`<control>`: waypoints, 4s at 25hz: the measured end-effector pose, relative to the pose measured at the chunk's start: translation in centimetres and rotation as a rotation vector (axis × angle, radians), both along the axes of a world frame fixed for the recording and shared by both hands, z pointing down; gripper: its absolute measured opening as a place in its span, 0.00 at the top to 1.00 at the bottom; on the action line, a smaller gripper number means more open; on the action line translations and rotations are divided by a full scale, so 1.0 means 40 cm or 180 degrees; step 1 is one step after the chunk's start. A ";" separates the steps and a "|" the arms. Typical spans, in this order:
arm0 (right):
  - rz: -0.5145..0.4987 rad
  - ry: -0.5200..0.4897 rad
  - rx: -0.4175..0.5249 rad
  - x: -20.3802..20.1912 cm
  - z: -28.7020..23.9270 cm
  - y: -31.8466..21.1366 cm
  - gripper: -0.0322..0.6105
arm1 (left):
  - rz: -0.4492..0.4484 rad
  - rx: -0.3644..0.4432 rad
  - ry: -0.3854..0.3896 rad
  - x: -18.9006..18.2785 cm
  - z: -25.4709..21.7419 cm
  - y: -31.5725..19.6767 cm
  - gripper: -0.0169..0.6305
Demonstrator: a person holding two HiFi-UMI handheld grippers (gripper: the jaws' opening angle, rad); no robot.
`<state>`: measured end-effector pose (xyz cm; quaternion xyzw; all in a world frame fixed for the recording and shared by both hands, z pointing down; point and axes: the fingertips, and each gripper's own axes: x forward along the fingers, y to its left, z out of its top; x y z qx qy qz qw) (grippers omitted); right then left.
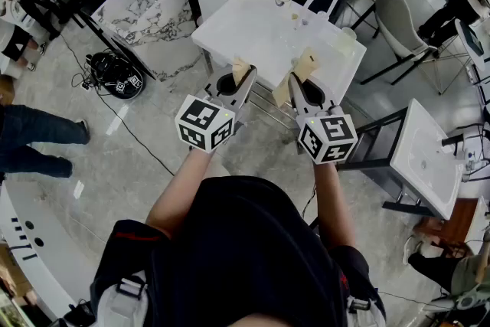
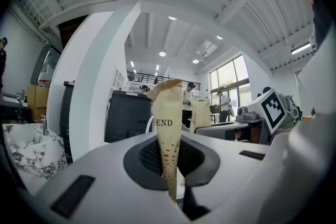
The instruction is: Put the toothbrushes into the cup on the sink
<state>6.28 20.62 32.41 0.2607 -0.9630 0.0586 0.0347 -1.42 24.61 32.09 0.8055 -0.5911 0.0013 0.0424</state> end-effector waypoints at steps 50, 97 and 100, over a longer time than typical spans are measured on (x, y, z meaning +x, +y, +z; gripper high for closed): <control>0.0657 0.0075 -0.0412 0.172 0.125 -0.418 0.88 | 0.0692 -0.0311 0.0199 0.172 0.094 -0.449 0.95; 0.1676 0.0375 -0.0800 0.237 0.201 -0.809 0.87 | 0.1969 -0.0710 0.0239 0.278 0.197 -0.862 0.95; 0.1628 0.0355 -0.0809 0.255 0.205 -0.832 0.87 | 0.1920 -0.0720 0.0220 0.296 0.201 -0.883 0.95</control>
